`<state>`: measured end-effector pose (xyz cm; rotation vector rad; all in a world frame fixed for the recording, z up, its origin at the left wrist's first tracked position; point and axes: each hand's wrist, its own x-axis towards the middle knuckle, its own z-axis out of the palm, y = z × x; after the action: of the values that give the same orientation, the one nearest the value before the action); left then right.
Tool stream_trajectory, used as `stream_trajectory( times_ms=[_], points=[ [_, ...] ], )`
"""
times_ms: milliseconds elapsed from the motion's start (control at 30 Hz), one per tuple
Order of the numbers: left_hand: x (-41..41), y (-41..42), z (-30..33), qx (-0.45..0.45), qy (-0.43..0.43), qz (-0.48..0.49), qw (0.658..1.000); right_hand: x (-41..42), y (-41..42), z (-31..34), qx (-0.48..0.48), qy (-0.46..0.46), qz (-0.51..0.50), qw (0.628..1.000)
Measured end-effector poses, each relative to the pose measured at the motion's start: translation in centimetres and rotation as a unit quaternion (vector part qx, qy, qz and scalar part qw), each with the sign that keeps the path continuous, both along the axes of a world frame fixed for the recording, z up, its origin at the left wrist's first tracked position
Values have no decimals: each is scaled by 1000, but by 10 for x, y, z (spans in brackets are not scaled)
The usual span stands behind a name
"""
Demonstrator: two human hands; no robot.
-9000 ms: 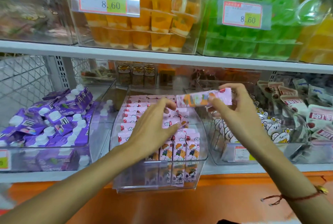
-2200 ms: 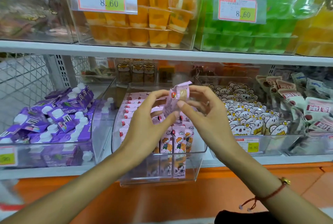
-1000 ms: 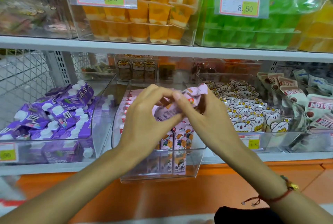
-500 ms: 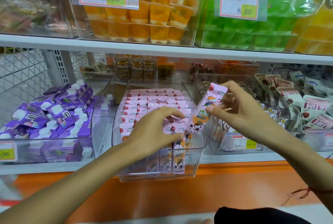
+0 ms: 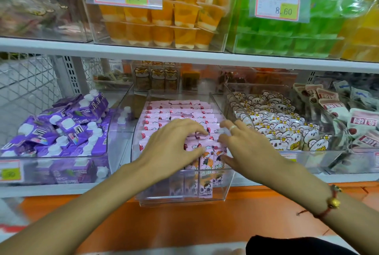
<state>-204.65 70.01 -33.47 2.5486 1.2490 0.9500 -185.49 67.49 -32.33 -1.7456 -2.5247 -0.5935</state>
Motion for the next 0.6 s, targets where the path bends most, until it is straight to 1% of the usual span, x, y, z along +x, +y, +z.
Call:
stream_trajectory(
  times_ms=[100,167,200,233,267,333,367,400,467,533,600],
  points=[
    [-23,-2,15,91,-103,88,987,3,-12,4,3,46,5,999],
    [-45,1,21,101,-151,141,973,4,-27,10,56,121,34,990],
    [-55,4,23,78,-160,169,969,1,-35,12,97,155,60,981],
    [-64,8,23,28,-162,196,967,-3,-43,12,126,176,94,972],
    [-69,11,22,-42,-155,218,963,-7,-48,9,127,178,121,968],
    [-69,15,19,-199,-123,230,945,-15,-52,1,76,140,152,976],
    [-67,15,18,-257,-113,225,933,-18,-52,-3,53,108,155,981],
    [-65,15,17,-299,-128,216,921,-20,-50,-8,39,80,156,984],
    [-62,18,19,-361,-189,202,891,-21,-46,-17,17,58,149,987],
    [-63,21,20,-397,-241,203,862,-20,-44,-21,5,77,142,987],
    [-65,20,20,-408,-258,207,851,-20,-44,-22,7,92,133,987]
  ],
)
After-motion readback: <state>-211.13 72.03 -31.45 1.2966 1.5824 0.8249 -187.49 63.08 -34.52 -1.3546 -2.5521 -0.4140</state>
